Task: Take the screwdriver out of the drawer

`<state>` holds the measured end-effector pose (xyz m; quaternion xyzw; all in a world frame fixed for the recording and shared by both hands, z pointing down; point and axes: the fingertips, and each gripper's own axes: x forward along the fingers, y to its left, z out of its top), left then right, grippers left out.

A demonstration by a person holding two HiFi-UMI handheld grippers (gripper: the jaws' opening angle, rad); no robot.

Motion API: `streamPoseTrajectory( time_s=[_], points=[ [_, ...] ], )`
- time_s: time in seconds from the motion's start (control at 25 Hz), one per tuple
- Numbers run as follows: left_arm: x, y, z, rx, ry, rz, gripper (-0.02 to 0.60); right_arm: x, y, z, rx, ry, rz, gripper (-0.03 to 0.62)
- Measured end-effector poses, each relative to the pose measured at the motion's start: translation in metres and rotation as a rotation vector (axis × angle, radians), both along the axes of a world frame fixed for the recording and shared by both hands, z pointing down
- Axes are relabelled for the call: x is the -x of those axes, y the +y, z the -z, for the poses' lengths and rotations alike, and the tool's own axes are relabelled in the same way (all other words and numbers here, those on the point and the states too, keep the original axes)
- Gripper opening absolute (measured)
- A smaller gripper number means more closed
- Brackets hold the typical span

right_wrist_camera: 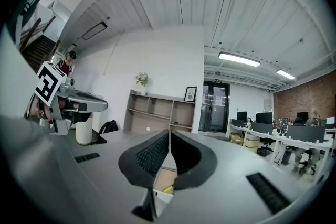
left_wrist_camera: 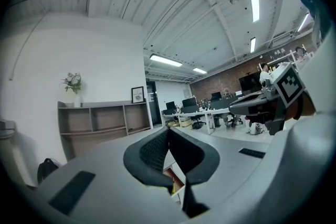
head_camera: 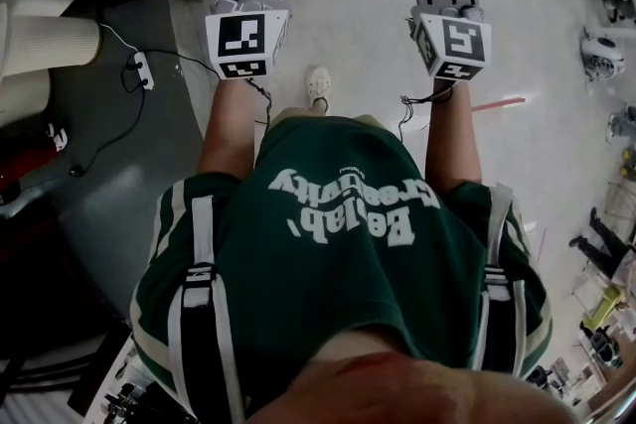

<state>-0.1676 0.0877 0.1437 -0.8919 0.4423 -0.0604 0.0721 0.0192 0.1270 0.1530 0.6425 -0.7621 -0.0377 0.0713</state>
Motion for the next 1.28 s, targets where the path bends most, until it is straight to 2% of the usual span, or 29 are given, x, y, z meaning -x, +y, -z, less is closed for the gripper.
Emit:
streamPoseTrajectory(
  time_s=[0.2,0.36,0.84,1.0,1.28],
  points=[
    [0.007,-0.057,0.001,-0.002,-0.003,-0.026,0.018,0.012,-0.052,0.0,-0.002,-0.003,-0.02,0.038],
    [-0.003,-0.09,-0.003,0.001,-0.009,-0.058,0.018,0.007,-0.081,-0.006,0.002,-0.006,-0.044,0.038],
    [-0.043,-0.134,-0.022,0.041,0.016,-0.138,0.018,-0.028,-0.116,-0.027,0.051,-0.011,-0.094,0.038],
    [-0.072,-0.14,-0.018,0.032,0.038,-0.157,0.018,-0.054,-0.133,-0.026,0.056,-0.011,-0.071,0.038],
    [-0.104,-0.174,-0.032,0.055,0.048,-0.097,0.018,-0.083,-0.192,-0.032,0.05,-0.013,0.03,0.038]
  ],
)
